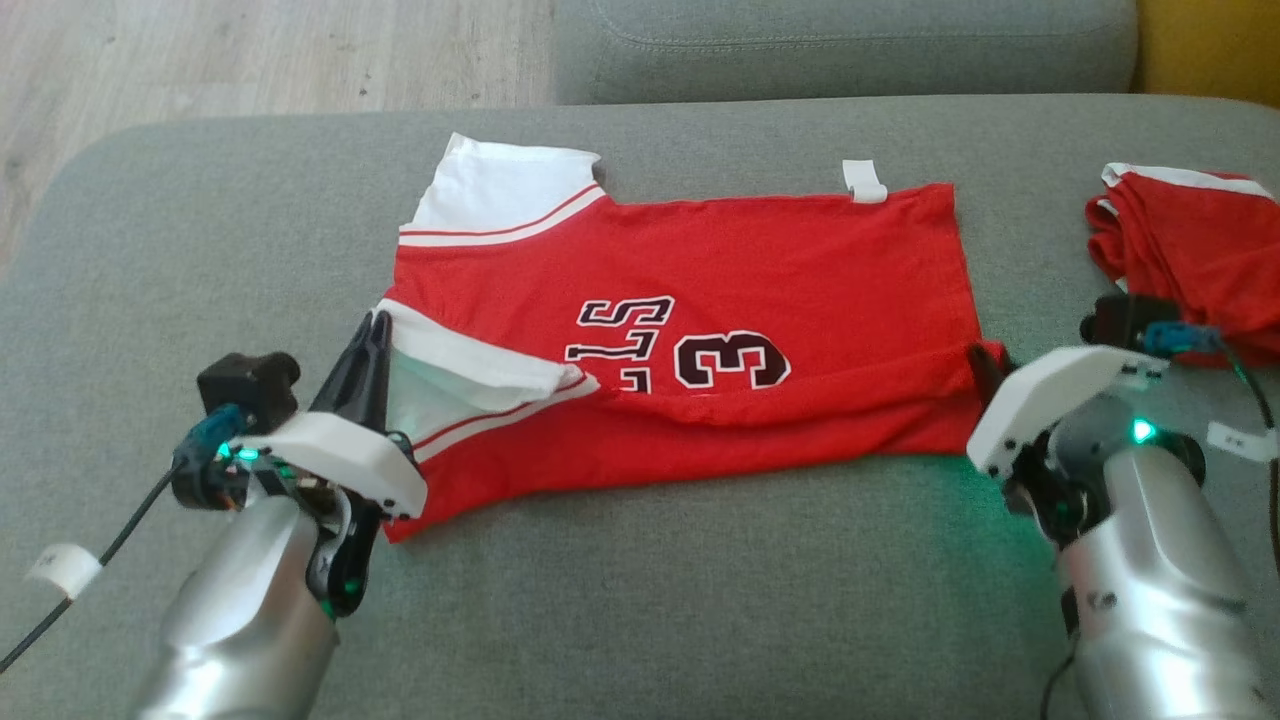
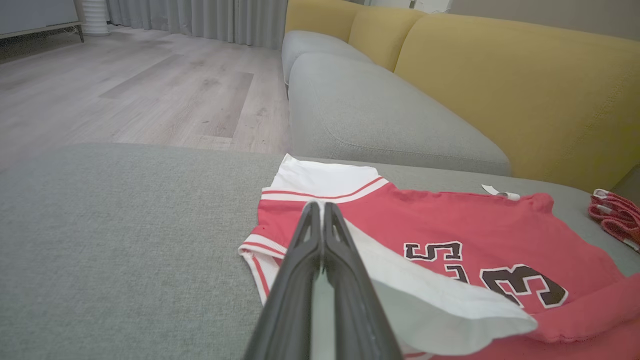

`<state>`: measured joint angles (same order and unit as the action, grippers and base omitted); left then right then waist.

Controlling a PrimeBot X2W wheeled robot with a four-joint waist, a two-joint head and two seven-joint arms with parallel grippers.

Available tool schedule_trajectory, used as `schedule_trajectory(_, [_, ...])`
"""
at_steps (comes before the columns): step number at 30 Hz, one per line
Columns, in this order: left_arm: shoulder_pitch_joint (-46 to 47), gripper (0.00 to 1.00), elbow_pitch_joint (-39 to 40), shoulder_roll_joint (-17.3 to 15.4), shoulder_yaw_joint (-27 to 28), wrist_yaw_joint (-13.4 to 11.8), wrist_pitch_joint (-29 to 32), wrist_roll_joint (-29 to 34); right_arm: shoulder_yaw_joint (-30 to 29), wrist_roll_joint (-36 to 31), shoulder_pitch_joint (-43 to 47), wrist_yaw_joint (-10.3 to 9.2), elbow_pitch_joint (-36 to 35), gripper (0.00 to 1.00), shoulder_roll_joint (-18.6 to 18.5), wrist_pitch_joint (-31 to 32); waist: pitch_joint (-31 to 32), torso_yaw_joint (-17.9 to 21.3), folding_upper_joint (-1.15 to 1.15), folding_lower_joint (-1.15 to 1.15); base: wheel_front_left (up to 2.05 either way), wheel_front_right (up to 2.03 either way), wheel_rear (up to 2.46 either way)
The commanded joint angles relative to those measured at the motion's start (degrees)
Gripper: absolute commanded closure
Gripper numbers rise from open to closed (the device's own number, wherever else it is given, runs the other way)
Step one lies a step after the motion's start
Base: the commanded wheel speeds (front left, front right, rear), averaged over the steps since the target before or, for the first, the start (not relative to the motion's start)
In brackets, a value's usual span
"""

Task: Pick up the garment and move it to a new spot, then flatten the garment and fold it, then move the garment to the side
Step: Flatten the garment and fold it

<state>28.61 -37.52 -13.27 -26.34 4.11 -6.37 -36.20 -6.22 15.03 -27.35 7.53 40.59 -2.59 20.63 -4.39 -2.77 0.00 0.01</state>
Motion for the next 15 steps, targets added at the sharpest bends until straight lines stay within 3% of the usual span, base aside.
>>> schedule_trajectory(1, [3.9, 0.41, 0.6, -1.2, 2.1, 0.3, -1.2, 0.4, 1.5, 0.8, -4.3, -0.04, -1.0, 0.00, -0.3, -1.8, -0.1, 0.0, 0.00, -0.01, 0.00, 0.00, 0.00])
schedule_trajectory(2, [4.3, 0.00, 0.0, -1.0, 2.1, 0.3, -1.7, 0.5, 1.8, 1.4, -5.0, -0.04, -0.2, 0.00, -0.3, -3.1, -0.1, 0.0, 0.00, -0.01, 0.00, 0.00, 0.00])
schedule_trajectory(8, [5.0, 0.00, -2.3, -0.6, 2.6, 0.6, -4.5, 0.1, 2.7, 2.4, -7.2, -0.04, 3.6, 0.00, -0.3, -9.9, 0.3, -0.1, 0.00, -0.01, 0.00, 0.00, 0.00])
schedule_trajectory(15, [2.0, 0.00, 0.5, -1.7, 2.8, 1.2, -6.1, -0.6, 0.5, -5.3, -4.3, -0.04, 1.1, 0.00, -0.3, -16.8, 1.6, -0.2, 0.00, -0.01, 0.00, 0.00, 0.00])
